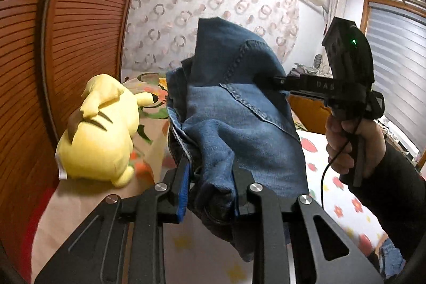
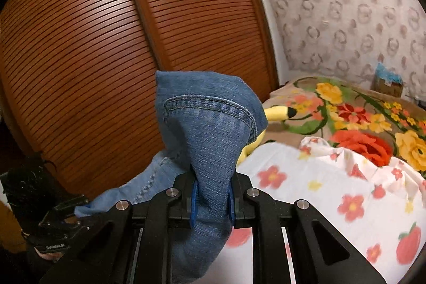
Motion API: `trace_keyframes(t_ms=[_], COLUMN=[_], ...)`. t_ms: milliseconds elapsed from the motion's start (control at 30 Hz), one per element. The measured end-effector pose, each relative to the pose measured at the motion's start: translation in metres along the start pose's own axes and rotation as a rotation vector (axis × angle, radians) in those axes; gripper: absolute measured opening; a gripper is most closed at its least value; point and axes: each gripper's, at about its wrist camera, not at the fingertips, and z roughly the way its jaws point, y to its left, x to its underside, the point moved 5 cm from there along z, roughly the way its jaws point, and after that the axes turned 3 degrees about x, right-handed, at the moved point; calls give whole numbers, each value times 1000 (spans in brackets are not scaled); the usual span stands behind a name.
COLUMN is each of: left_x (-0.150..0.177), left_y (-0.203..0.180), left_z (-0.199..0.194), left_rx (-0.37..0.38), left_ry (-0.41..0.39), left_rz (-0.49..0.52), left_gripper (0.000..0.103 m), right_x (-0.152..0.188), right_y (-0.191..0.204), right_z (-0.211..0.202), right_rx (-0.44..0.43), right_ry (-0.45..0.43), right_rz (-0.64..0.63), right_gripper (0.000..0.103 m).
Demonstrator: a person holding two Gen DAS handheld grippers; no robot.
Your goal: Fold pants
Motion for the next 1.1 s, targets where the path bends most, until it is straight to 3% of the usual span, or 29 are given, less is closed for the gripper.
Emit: trace_keyframes(t_ms=[167, 300, 400, 467, 567, 700, 800, 900, 1100], left_x=[-17, -9, 6, 16, 22, 24, 24, 24, 22], left_y=[18, 31, 40, 46, 51, 51, 50, 50, 50], left_z=[51, 86, 103, 106, 104, 103, 103, 103, 102], left_rx=[-21, -63, -101, -118, -109, -105, -103, -106, -133], left_ry=[45, 116, 185, 205, 206, 205, 205, 208, 213], left_rz=[16, 29, 31, 24, -5, -15, -19, -20, -5], left_gripper=[26, 26, 26, 26, 27, 29, 29, 29, 37], right_x=[-12, -15, -14, -6, -12, -22, -17, 3, -2], right_y=[-30, -52, -72, -79, -84, -80, -75, -70, -56], right_z=[51, 101, 144, 163, 166, 161, 163, 162, 158], right_rx=[32, 50, 76, 133, 164, 201, 287, 293, 326], right_ry=[26, 81, 199, 257, 219, 166, 172, 229, 228], right_rz=[18, 37, 50, 33, 31, 9, -4, 19, -6], right_gripper=[17, 21, 30, 44, 51, 51, 51, 51, 51])
